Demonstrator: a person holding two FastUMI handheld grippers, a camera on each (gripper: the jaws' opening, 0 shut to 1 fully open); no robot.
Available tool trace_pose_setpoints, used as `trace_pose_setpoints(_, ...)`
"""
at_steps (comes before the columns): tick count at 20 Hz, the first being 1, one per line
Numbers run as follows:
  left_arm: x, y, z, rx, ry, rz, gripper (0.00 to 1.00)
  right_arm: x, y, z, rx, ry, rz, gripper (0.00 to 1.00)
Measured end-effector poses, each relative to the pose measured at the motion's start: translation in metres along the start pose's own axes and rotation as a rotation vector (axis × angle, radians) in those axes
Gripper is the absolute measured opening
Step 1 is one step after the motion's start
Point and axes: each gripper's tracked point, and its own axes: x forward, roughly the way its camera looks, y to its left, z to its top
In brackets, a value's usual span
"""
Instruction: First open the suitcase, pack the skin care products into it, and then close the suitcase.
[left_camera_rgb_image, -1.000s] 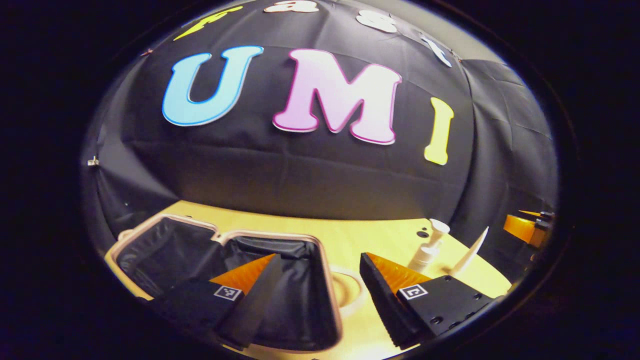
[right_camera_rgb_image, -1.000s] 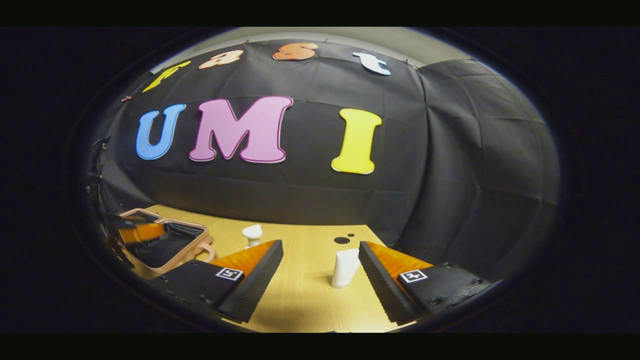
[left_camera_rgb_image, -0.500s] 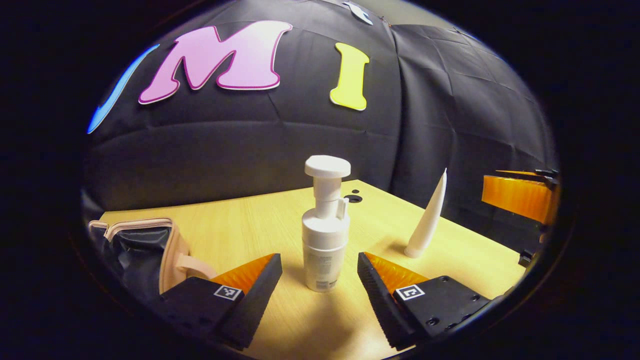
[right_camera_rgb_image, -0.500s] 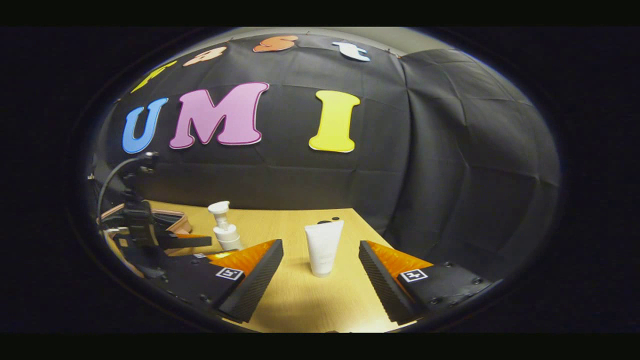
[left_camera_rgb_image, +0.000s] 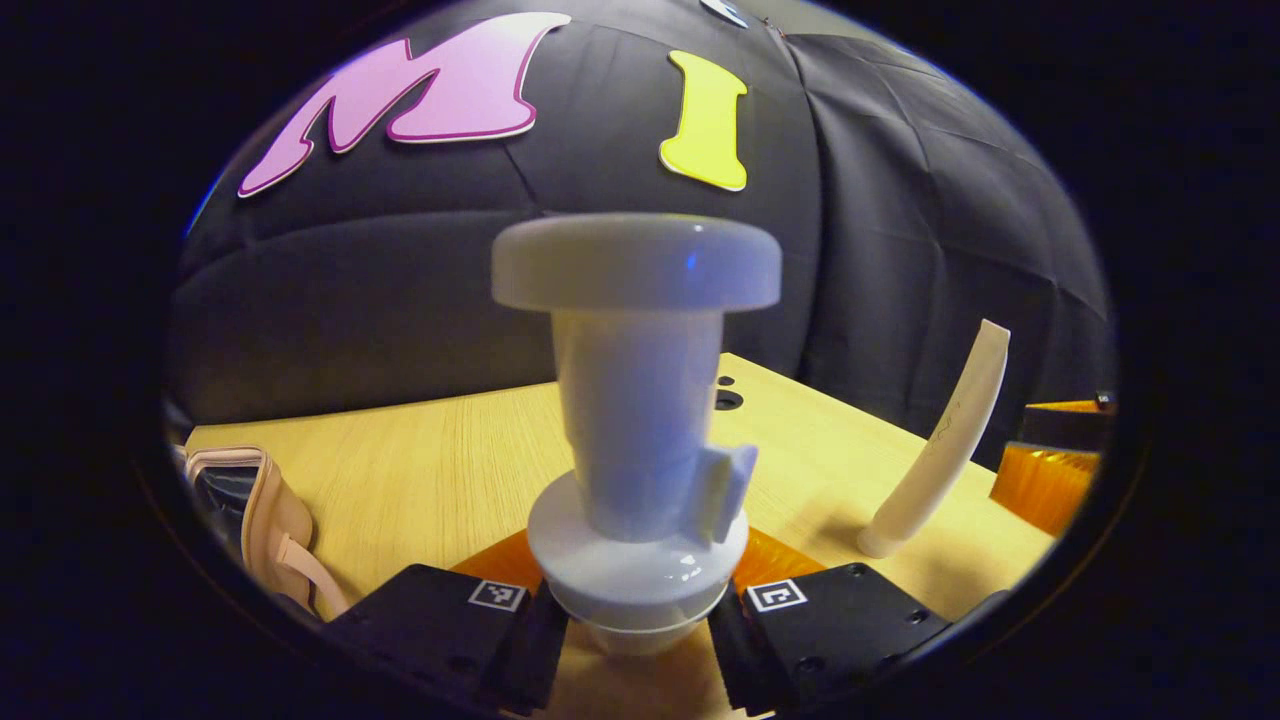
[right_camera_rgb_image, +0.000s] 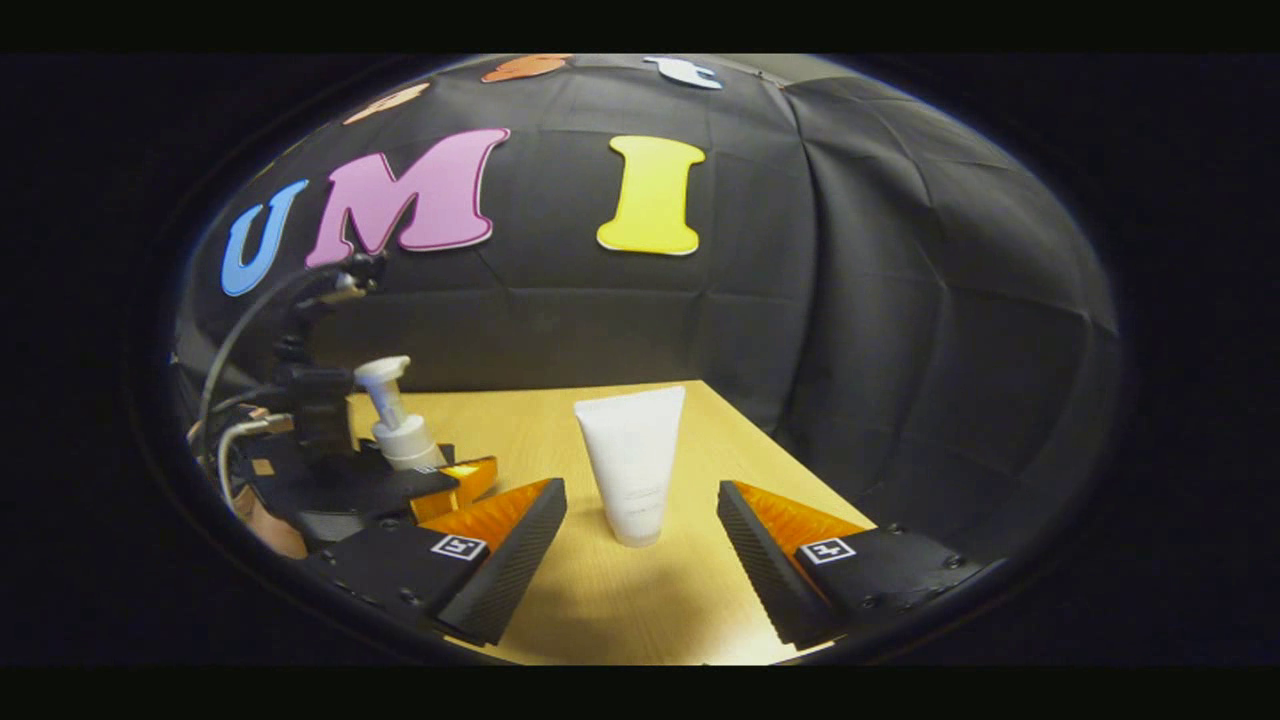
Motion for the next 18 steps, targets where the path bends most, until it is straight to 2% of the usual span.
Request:
trace_pose_setpoints(2,-0.002,0.001,0.000,-0.008,0.002,-0.001,0.64,0.020,-0.001,-0.005,-0.010,0.008,-0.028,0.97)
trace_pose_setpoints(6,-0.017,0.010,-0.005,-0.032,0.011,0.006,0.64,0.057,-0.003,-0.022,0.079,0.053,-0.096,0.97)
trace_pose_setpoints(10,-0.037,0.021,-0.010,-0.069,0.023,0.015,0.64,0.081,-0.008,-0.036,0.112,0.089,-0.127,0.96)
trace_pose_setpoints(11,-0.040,0.024,-0.011,-0.068,0.021,0.020,0.64,0.083,-0.009,-0.039,0.113,0.101,-0.131,0.84)
trace_pose_setpoints(13,-0.046,0.032,-0.018,-0.059,0.031,0.036,0.60,0.088,-0.013,-0.038,0.089,0.094,-0.152,0.69)
trace_pose_setpoints(14,-0.045,0.034,-0.017,-0.060,0.022,0.038,0.64,0.087,-0.010,-0.036,0.085,0.094,-0.144,0.58)
trace_pose_setpoints(18,-0.053,0.039,-0.016,-0.091,0.011,0.045,0.64,0.082,-0.002,-0.031,0.017,0.070,-0.101,0.47)
